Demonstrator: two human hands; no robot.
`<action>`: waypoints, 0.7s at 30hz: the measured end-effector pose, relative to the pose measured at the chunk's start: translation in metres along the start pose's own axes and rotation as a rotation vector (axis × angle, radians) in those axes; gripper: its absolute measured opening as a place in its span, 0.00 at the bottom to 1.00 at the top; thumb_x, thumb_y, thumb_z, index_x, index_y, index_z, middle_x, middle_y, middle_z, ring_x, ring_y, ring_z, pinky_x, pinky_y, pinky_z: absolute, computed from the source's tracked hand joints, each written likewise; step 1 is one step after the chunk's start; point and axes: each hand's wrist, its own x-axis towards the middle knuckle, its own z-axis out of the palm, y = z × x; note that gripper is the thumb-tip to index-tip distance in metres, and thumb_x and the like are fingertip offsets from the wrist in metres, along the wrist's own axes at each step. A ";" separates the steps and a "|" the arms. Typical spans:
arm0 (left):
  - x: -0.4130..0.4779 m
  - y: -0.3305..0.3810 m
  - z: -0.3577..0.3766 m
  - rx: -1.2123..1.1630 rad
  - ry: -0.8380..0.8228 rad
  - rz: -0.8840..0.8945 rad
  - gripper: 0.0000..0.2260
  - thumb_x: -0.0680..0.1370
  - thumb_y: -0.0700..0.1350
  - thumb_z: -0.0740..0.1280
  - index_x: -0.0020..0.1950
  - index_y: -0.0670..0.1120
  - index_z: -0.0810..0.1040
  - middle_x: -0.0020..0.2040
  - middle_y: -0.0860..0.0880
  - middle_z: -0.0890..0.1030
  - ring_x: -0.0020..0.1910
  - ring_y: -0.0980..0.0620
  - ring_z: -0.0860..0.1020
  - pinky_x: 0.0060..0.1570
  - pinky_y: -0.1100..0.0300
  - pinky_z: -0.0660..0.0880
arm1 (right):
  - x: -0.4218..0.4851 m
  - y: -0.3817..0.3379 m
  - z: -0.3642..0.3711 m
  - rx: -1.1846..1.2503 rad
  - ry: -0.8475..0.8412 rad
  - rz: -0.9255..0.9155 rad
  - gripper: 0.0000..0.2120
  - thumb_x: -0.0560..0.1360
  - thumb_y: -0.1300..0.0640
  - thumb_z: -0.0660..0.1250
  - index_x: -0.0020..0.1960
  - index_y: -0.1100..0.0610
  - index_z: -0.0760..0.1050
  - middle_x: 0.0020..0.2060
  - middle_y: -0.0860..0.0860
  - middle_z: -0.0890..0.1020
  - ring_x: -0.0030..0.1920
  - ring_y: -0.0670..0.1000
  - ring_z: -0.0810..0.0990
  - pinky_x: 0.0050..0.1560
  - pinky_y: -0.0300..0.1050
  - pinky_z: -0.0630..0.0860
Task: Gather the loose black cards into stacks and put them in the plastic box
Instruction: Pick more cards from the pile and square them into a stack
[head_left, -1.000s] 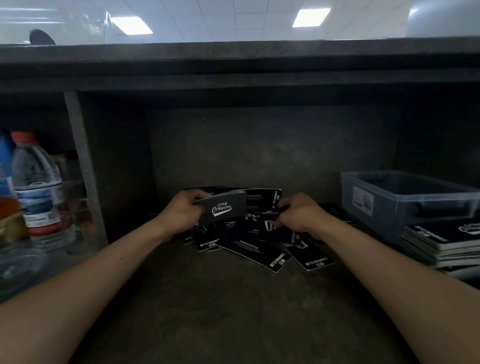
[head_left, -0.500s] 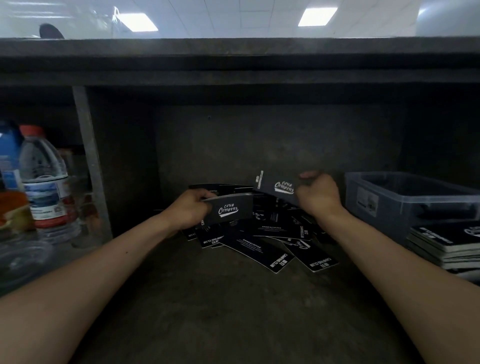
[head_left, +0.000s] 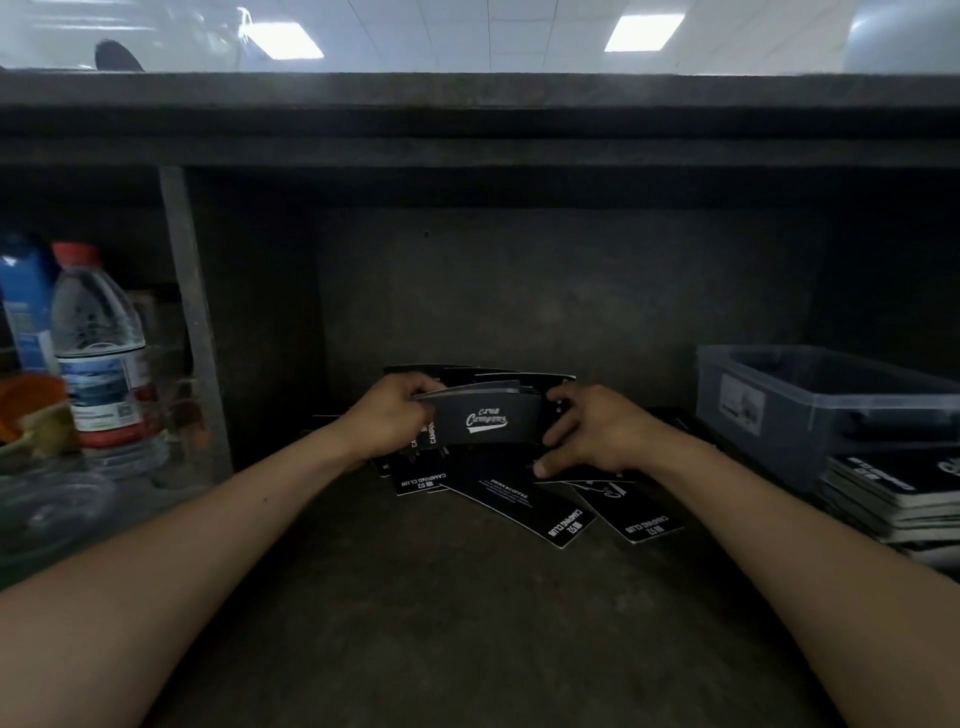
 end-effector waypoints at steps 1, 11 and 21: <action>0.001 -0.001 0.000 0.000 0.005 0.001 0.10 0.80 0.37 0.64 0.58 0.46 0.80 0.53 0.46 0.84 0.51 0.49 0.83 0.52 0.52 0.81 | 0.001 0.002 -0.001 -0.008 -0.026 -0.009 0.52 0.60 0.53 0.84 0.77 0.54 0.60 0.47 0.46 0.85 0.52 0.45 0.82 0.65 0.48 0.74; -0.001 0.001 0.001 0.005 -0.037 -0.015 0.14 0.78 0.34 0.66 0.62 0.46 0.79 0.54 0.44 0.83 0.53 0.45 0.83 0.51 0.51 0.80 | 0.000 0.007 -0.012 -0.043 -0.102 -0.103 0.29 0.62 0.52 0.82 0.62 0.48 0.79 0.47 0.42 0.84 0.49 0.41 0.83 0.58 0.45 0.79; -0.003 0.004 0.003 -0.035 -0.016 -0.015 0.12 0.77 0.33 0.64 0.53 0.48 0.80 0.54 0.39 0.84 0.46 0.44 0.80 0.53 0.41 0.79 | -0.008 -0.007 -0.024 -0.045 0.423 -0.119 0.15 0.77 0.49 0.59 0.58 0.52 0.78 0.50 0.52 0.83 0.53 0.55 0.80 0.53 0.47 0.75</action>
